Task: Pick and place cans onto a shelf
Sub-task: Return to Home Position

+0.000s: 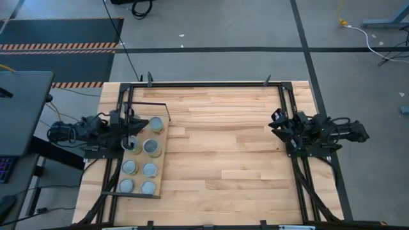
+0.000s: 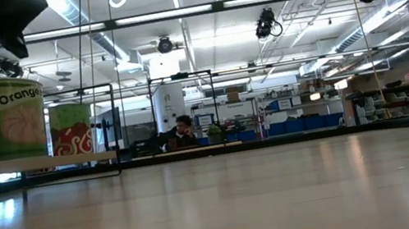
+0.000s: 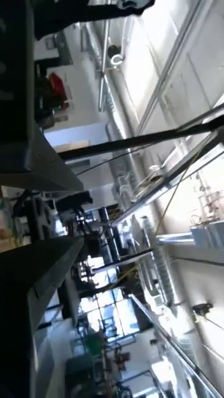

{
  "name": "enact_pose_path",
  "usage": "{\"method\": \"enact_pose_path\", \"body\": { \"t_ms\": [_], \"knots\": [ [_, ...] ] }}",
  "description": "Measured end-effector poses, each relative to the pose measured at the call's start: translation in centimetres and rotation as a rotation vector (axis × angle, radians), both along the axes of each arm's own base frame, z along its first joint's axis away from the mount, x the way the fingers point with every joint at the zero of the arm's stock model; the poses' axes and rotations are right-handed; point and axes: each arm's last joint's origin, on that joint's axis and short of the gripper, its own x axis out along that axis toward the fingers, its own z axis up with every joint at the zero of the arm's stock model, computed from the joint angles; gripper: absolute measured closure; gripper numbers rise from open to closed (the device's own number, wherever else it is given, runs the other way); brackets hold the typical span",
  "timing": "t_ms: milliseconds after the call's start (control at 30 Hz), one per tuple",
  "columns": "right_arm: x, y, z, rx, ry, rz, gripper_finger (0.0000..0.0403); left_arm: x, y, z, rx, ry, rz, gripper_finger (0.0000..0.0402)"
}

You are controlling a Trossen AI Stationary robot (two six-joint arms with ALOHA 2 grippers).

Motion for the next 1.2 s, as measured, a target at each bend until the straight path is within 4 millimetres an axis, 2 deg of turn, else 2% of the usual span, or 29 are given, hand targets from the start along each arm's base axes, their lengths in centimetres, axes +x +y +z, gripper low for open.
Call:
{"method": "enact_pose_path", "body": {
  "t_ms": [100, 333, 500, 633, 800, 900, 1033, 1133, 1200],
  "knots": [
    [0.3, 0.0, -0.5, -0.014, 0.054, -0.01, 0.027, 0.1, 0.0, 0.0, -0.017, -0.071, -0.004, 0.0374],
    [1.0, 0.0, -2.2, 0.085, 0.257, 0.039, 0.027, 0.8, -0.2, -2.1, -0.054, -0.237, -0.036, 0.0374],
    [1.0, 0.0, -2.1, -0.026, 0.24, -0.031, 0.027, 1.2, -0.5, -3.2, -0.014, -0.179, -0.124, 0.0374],
    [1.1, -0.3, -2.5, -0.019, 0.281, -0.133, 0.027, 0.9, -0.6, -2.6, -0.031, -0.251, -0.176, 0.0374],
    [1.0, -0.4, -2.4, -0.007, 0.268, -0.146, 0.027, 1.4, -0.7, -3.7, -0.006, -0.129, -0.178, 0.0374],
    [1.1, -0.3, -2.4, -0.008, 0.269, -0.144, 0.027, 1.4, -1.0, -3.7, -0.019, -0.135, -0.284, 0.0374],
    [1.1, -0.3, -2.4, -0.008, 0.269, -0.142, 0.027, 0.9, -1.6, -2.9, 0.105, -0.229, -0.493, 0.0374],
    [1.1, -0.3, -2.4, -0.009, 0.269, -0.142, 0.027, 1.0, -1.9, -3.3, 0.163, -0.194, -0.564, 0.0374],
    [1.1, -0.3, -2.4, -0.009, 0.269, -0.142, 0.027, 1.2, -2.1, -3.9, 0.083, -0.119, -0.653, 0.0374]
  ]
}}
